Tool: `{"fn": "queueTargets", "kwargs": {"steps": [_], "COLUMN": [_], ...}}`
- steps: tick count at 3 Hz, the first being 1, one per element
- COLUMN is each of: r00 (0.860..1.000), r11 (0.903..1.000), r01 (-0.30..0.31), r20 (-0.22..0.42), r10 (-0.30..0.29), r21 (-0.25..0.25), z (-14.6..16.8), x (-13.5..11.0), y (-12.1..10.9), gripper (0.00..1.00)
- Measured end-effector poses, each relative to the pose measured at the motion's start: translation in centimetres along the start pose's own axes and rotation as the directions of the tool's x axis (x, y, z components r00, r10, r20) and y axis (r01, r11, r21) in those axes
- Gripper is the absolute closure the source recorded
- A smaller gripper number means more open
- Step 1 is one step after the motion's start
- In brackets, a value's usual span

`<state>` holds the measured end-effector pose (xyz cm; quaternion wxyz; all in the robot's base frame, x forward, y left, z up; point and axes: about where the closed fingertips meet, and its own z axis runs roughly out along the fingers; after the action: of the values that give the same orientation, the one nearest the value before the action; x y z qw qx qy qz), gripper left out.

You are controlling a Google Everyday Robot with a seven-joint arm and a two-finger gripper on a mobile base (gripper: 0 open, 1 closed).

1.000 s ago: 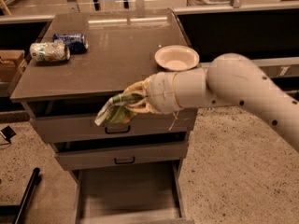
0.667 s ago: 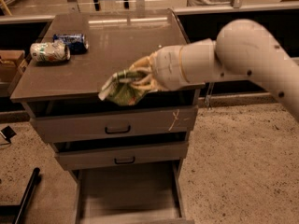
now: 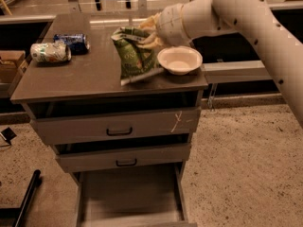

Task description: Pick green jalapeno chip bag from bottom drawer and place on counter

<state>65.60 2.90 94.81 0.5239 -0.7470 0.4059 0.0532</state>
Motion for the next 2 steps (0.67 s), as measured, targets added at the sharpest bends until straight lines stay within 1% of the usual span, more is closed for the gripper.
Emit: {"fn": "queueTargets", "kwargs": {"steps": [1,2], "r00": [1.0,0.998], "r11": [0.9976,0.9872], "r01": [0.025,0.062], "r20": [0.017,-0.009], "r10": [-0.026,-0.062], "r21": [0.064,0.147], "z": [0.5,0.5], "x": [0.7,1.5], "y": [-4.7,-8.8], "gripper": [1.0,0.97]}}
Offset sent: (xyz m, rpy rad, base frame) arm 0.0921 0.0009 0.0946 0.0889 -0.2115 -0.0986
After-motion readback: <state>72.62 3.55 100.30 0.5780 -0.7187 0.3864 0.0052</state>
